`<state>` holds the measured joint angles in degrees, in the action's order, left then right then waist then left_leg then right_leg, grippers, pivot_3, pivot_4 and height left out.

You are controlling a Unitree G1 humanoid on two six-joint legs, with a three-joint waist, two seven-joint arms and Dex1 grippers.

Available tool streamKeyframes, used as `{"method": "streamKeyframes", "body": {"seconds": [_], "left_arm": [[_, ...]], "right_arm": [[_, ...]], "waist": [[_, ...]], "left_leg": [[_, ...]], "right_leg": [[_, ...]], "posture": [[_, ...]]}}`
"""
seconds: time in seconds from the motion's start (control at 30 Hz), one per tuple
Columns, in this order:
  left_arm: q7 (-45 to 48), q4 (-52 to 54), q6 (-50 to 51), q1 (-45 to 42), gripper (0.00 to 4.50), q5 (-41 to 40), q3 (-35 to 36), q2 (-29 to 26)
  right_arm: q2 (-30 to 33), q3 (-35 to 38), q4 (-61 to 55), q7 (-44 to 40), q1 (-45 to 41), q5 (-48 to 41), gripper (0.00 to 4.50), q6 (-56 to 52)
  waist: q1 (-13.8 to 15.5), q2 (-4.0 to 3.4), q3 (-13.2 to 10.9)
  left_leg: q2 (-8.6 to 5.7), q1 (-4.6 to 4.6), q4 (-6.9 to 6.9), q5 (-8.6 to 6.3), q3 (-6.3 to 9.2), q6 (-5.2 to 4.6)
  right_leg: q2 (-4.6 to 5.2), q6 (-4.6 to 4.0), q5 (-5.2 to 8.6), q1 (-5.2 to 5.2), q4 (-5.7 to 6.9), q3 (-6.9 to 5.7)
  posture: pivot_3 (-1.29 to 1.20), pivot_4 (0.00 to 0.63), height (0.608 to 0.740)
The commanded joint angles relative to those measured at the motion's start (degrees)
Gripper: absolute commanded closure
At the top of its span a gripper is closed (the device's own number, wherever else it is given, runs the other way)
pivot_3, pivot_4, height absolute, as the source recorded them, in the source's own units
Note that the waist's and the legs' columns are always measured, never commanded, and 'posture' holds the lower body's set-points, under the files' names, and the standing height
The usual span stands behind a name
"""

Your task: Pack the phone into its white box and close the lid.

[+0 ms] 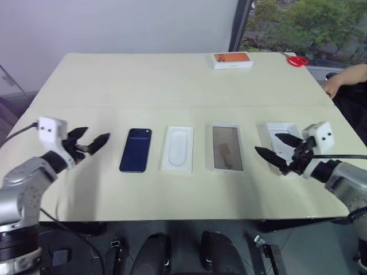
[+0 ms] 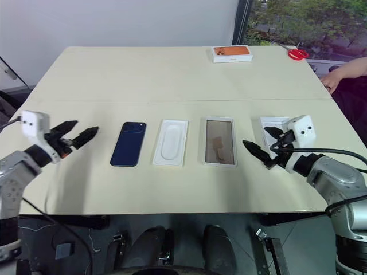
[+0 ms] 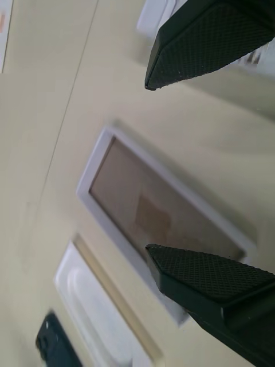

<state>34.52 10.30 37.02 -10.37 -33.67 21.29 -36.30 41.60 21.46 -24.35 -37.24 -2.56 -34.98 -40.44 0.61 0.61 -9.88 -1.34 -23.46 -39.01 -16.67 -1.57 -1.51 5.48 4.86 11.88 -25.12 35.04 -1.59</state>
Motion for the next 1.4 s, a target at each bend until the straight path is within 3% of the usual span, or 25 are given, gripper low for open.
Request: {"method": "streamKeyframes", "body": {"seconds": [0.03,0.3,0.47,0.7,0.93,1.23,1.4], "left_arm": [[-2.06,4.82,3.02,-3.05,0.04,-1.38,-3.25,1.27],[-13.58,12.79,17.31,-10.05,0.04,-5.01,-10.89,8.98],[-27.08,12.49,35.13,-17.73,0.04,-8.06,-8.50,17.42],[-37.92,10.39,53.07,-25.94,0.04,-1.17,-8.11,26.57],[-42.32,4.25,55.48,-29.33,0.04,-2.44,-6.50,32.48],[-48.15,-1.57,55.48,-30.23,0.04,-6.45,-4.01,33.28],[-52.26,-4.85,55.48,-30.41,0.04,-16.58,-2.06,32.91]], "right_arm": [[-0.09,0.86,-3.21,1.60,-1.35,-1.54,0.00,-0.71],[-1.78,-3.09,-4.80,3.70,-3.03,-2.16,0.00,-1.53],[-2.20,-3.23,-6.56,4.49,-2.98,-3.39,0.00,-2.67],[-1.29,-2.10,-6.80,3.92,-1.95,-3.81,0.00,-2.58],[0.67,0.71,-8.55,4.00,0.11,-4.64,0.00,-3.22],[1.03,2.20,-11.74,4.43,3.65,-5.93,0.00,-4.17],[5.46,0.78,-14.86,-0.71,8.03,-6.88,0.00,-4.59]], "waist": [[0.07,0.02,0.00],[0.16,0.03,0.00],[0.25,0.08,-0.01],[0.18,0.14,-0.04],[0.21,0.15,-0.04],[0.24,0.16,-0.04],[0.30,0.19,-0.01]], "left_leg": [[0.00,0.01,-0.06,0.00,0.00,0.00],[-0.02,0.02,-0.12,0.02,0.01,-0.02],[-0.03,0.07,-0.21,0.03,0.10,-0.04],[-0.05,0.13,-0.22,0.03,0.11,-0.06],[-0.04,0.20,-0.22,0.02,0.14,-0.06],[-0.04,0.20,-0.22,0.03,0.16,-0.05],[-0.06,0.20,-0.23,0.03,0.17,-0.05]], "right_leg": [[-0.01,0.00,0.00,0.00,0.04,-0.01],[-0.09,0.03,-0.01,0.08,0.07,-0.04],[-0.31,0.26,-0.12,0.23,0.08,-0.12],[-0.49,0.37,-0.11,0.30,0.11,-0.15],[-0.53,0.39,-0.09,0.37,0.11,-0.15],[-0.49,0.39,-0.09,0.37,0.11,-0.14],[-0.45,0.38,-0.08,0.39,0.10,-0.13]], "posture": [[0.00,0.150,0.740],[0.00,0.150,0.740],[0.00,0.150,0.740],[0.00,0.150,0.740],[0.00,0.150,0.740],[0.00,0.150,0.740],[0.00,0.150,0.740]]}}
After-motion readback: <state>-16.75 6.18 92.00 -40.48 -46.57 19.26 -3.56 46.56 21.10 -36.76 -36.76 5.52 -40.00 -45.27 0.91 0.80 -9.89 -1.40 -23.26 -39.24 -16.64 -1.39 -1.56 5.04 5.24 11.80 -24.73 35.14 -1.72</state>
